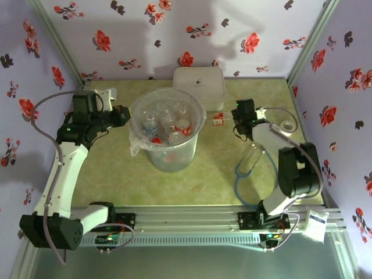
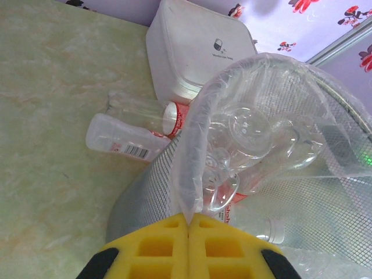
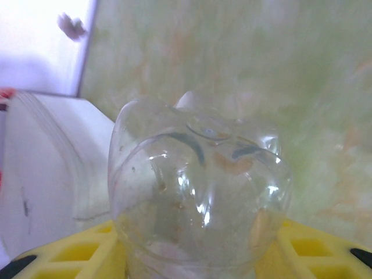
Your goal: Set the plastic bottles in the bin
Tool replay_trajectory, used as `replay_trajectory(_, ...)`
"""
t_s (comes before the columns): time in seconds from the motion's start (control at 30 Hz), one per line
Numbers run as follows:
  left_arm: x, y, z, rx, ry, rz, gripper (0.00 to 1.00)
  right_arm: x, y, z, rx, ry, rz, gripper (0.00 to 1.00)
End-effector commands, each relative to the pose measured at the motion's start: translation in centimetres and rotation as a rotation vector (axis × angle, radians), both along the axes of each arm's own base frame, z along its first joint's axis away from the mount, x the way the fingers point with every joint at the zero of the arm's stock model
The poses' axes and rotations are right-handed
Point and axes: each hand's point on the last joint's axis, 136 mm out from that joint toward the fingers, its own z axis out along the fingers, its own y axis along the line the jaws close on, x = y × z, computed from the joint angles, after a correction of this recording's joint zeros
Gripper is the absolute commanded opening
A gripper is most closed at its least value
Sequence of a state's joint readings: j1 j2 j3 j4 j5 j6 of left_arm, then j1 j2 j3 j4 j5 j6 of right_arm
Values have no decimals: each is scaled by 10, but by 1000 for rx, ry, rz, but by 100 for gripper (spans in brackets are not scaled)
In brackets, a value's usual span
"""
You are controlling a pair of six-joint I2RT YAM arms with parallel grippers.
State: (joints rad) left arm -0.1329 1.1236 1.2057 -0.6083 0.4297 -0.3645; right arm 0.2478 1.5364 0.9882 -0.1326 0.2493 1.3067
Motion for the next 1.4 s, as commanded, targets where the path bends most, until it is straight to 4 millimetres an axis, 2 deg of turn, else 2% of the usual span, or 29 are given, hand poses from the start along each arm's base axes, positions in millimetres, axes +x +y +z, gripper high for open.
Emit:
replay_trajectory(0.0, -10, -10, -17, -16, 83, -35, 1, -21, -41, 35, -230, -24, -31, 49)
replay_trajectory(0.2, -6, -19, -21, -24, 80, -53, 0, -53, -74, 97, -455, -95, -28, 42)
replay_trajectory(0.33, -2, -25, -23, -22, 77, -69, 0, -70, -81, 127, -569, -127, 27, 40)
replay_trajectory(0.57, 6, -40, -26, -17, 77, -108, 0, -96, -80, 178, -678, -227, 123, 36)
replay_trajectory(0.63, 7, -47, -30, -17, 83, -125, 0, -102, -75, 195, -698, -279, 165, 29)
replay_trajectory(0.73, 7, -57, -37, -10, 97, -147, 0, -108, -71, 217, -714, -341, 193, 27)
replay_trajectory(0.87, 7, -68, -45, 20, 117, -169, 0, -115, -61, 249, -777, -411, 251, 26)
replay_trajectory(1.07, 2, -88, -46, 51, 117, -216, 0, -126, -36, 312, -936, -533, 345, 27)
replay_trajectory(1.23, -2, -106, -39, 55, 95, -257, 0, -129, 10, 356, -959, -706, 491, 25)
replay_trajectory(1.37, -3, -122, -36, 68, 82, -292, 0, -139, 46, 390, -959, -860, 551, 25)
